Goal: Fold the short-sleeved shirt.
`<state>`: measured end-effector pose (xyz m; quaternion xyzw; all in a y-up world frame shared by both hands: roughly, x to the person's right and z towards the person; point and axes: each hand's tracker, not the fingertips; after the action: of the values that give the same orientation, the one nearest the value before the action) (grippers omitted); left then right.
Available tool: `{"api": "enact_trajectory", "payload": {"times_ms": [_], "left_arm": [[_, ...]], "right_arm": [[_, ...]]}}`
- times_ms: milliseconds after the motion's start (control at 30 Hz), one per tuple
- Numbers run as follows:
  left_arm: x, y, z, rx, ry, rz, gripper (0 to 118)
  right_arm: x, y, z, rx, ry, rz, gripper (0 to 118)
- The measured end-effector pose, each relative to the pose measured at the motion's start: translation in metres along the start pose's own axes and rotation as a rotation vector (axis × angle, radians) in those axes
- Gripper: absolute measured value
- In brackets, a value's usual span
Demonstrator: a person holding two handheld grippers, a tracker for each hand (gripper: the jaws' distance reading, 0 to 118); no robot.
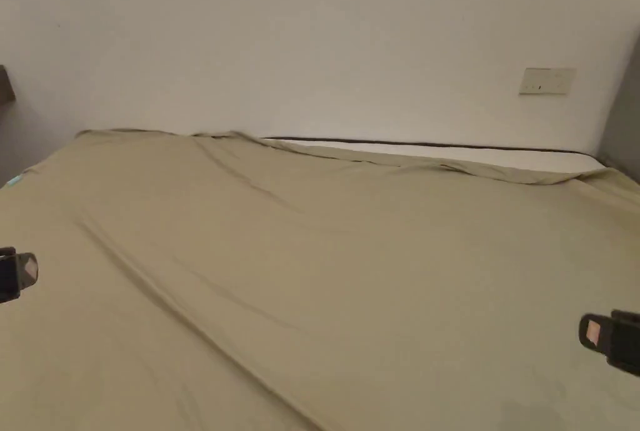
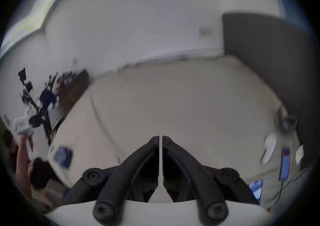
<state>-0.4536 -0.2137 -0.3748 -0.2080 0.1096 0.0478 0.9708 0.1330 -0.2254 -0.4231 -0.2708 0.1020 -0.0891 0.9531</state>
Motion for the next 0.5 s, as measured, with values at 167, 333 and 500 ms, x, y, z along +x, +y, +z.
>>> {"api": "enact_trajectory", "payload": {"times_ms": [167, 333, 500], "left_arm": [[0.135, 0.034, 0.028, 0.212, -0.066, -0.080, 23], [0.197, 0.024, 0.032, 0.278, -0.025, -0.061, 23], [0.217, 0.018, 0.032, 0.214, -0.024, -0.197, 23]], "right_arm": [[-0.037, 0.067, 0.035, 0.308, -0.044, 0.049, 6], [-0.052, 0.064, 0.047, 0.410, -0.178, 0.260, 8], [-0.018, 0.042, 0.052, 0.375, -0.135, 0.171, 8]]}}
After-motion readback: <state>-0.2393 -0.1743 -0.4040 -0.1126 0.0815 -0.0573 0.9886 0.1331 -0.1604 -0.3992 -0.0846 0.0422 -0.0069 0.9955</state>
